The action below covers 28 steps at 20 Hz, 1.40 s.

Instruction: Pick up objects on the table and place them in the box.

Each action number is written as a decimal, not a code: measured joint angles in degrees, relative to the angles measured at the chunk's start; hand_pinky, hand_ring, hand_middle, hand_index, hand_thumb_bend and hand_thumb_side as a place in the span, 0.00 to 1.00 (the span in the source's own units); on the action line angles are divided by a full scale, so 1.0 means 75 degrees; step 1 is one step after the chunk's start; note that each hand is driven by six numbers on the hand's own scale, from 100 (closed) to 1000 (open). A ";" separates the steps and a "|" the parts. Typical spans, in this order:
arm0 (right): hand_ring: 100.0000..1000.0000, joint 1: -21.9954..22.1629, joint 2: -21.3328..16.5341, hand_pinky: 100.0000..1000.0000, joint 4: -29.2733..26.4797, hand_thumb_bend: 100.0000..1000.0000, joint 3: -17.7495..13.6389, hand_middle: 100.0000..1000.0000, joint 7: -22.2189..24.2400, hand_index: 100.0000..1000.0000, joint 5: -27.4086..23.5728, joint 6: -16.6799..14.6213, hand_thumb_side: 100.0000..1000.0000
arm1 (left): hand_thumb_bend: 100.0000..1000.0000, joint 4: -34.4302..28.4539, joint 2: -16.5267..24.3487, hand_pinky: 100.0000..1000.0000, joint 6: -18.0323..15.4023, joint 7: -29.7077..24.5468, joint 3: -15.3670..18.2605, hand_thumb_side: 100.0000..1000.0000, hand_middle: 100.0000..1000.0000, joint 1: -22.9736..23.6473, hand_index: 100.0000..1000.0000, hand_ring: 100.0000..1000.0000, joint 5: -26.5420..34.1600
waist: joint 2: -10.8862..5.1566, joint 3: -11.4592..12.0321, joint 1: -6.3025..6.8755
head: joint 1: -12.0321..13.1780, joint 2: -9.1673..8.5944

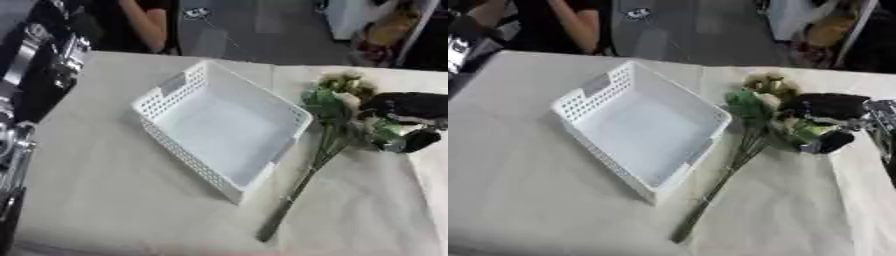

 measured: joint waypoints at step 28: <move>0.95 -0.0791 0.0534 1.00 -0.0006 0.21 -0.0039 0.94 -0.0603 0.95 0.0370 0.0067 0.58 | 0.00 0.0000 -0.0005 0.75 -0.0010 -0.0032 -0.0029 0.85 1.00 0.0000 1.00 1.00 0.0010 | -0.0002 0.0061 -0.0008 | -0.0058 0.0000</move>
